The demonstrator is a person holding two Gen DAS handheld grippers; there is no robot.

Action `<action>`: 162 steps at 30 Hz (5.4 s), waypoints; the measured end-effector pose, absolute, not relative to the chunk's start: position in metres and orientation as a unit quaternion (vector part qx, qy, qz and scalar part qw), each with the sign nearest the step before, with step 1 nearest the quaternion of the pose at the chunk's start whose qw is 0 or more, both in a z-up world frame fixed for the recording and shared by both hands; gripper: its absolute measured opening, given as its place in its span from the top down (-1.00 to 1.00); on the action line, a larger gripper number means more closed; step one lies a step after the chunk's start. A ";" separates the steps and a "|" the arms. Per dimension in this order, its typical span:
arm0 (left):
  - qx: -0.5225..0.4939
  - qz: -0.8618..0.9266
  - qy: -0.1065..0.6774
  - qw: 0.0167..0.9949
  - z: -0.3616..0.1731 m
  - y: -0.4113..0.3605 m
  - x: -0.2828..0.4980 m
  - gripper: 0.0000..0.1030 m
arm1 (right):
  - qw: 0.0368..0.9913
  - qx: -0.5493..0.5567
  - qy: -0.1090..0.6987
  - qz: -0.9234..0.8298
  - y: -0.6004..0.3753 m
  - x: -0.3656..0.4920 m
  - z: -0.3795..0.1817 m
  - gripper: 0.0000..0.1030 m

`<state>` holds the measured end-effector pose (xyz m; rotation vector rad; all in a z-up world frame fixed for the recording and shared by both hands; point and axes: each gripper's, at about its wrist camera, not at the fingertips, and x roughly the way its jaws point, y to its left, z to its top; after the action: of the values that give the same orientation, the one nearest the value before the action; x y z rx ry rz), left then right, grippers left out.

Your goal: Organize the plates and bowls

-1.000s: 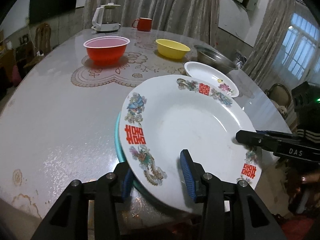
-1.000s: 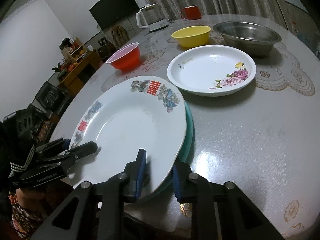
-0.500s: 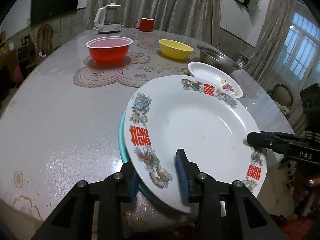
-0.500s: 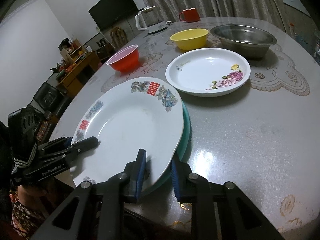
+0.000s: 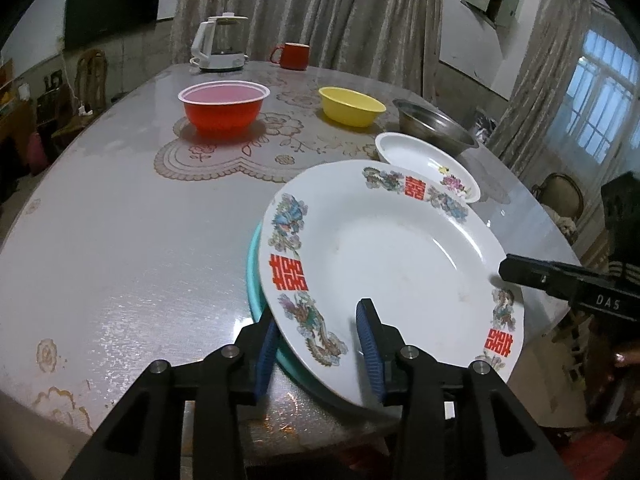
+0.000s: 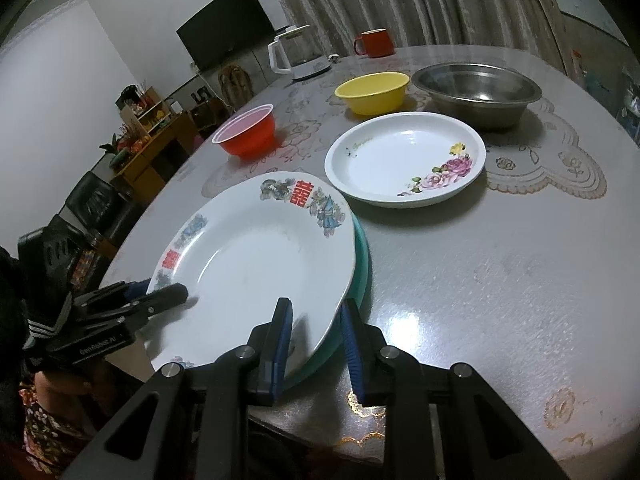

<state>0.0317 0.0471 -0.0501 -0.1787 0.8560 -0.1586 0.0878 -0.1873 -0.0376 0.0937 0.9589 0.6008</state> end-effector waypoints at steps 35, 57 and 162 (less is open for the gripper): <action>-0.022 -0.045 0.400 0.915 0.003 0.019 0.084 -0.54 | 0.856 0.097 0.455 0.227 -0.233 0.107 -0.037 0.45; -0.070 -0.154 0.423 0.890 0.013 -0.007 0.156 -0.52 | 0.868 0.113 0.448 0.180 -0.259 0.145 -0.043 0.38; 0.045 -0.236 0.470 0.849 -0.024 -0.129 0.203 0.46 | 0.888 0.160 0.405 0.146 -0.321 0.175 -0.046 0.62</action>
<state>0.2031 -0.1293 -0.0244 0.0940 0.9907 -0.4969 0.1755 -0.3209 -0.0458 0.3334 0.8414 0.3036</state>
